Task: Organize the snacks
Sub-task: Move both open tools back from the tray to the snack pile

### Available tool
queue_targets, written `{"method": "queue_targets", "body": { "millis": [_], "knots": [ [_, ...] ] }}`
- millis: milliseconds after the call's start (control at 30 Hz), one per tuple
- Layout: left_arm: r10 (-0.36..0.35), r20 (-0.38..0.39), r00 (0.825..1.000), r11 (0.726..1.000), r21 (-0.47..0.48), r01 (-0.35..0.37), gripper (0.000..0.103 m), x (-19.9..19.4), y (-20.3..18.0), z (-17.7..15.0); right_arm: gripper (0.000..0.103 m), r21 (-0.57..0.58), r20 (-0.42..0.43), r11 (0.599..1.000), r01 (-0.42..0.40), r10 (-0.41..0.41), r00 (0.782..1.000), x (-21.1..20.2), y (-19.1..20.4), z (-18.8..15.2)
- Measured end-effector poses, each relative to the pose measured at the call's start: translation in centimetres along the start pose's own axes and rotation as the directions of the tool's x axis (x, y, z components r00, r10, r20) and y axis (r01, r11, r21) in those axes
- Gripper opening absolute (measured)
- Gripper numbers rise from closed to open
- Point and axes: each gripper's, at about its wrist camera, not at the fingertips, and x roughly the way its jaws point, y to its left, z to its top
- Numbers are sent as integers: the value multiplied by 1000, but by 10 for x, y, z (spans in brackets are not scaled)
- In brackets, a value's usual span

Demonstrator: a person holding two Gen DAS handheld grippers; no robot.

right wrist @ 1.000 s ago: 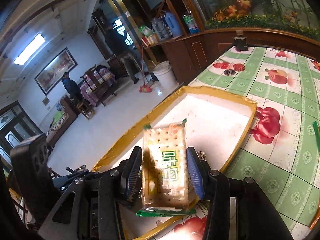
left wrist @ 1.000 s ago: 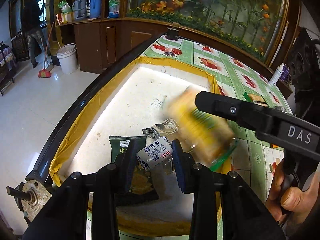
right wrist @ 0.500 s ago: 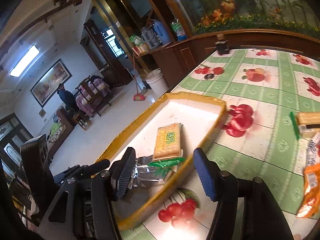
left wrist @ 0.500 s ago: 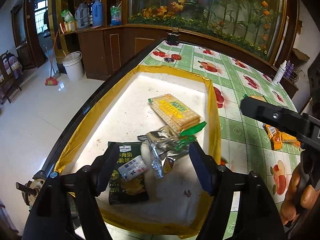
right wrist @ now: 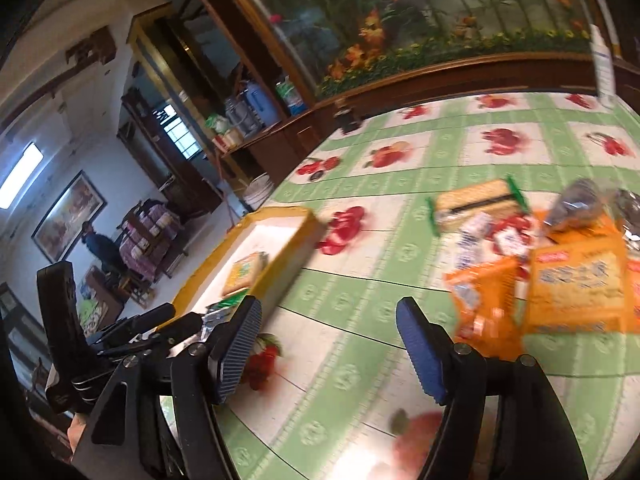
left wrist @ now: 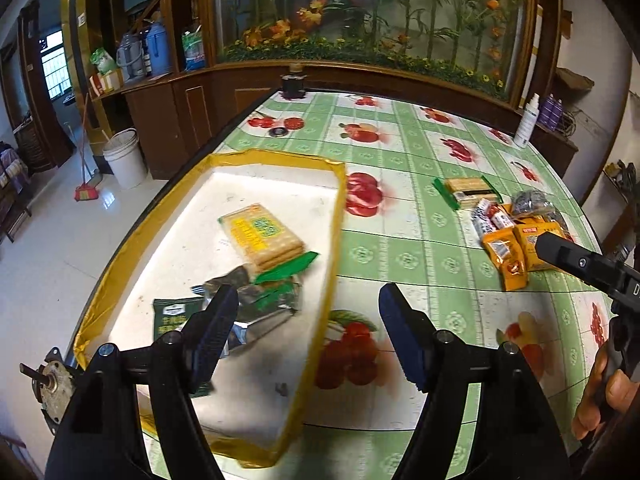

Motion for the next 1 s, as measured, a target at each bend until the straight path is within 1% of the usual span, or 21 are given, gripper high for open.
{"method": "queue_targets", "body": {
  "millis": [367, 500, 700, 800, 933, 1000],
  "knots": [
    [-38, -23, 999, 996, 77, 40, 73, 4, -53, 0, 72, 107, 58, 989, 101, -108, 992, -58, -71, -17],
    [-48, -31, 998, 994, 98, 50, 73, 6, -68, 0, 73, 129, 76, 982, 140, -150, 986, -74, -87, -22],
    [-78, -55, 995, 987, 139, 85, 73, 15, -94, -1, 73, 149, 84, 969, 198, -212, 974, -94, -111, -25],
    [-111, -84, 990, 980, 155, 123, 72, 24, -113, 1, 74, 142, 77, 963, 230, -242, 967, -96, -118, -27],
    [-193, -126, 973, 969, 132, 210, 72, 41, -142, 7, 75, 104, 65, 952, 289, -296, 953, -92, -120, -26],
    [-214, -151, 965, 964, 126, 233, 72, 53, -158, 10, 75, 70, 64, 945, 321, -325, 944, -87, -117, -22]
  ]
}}
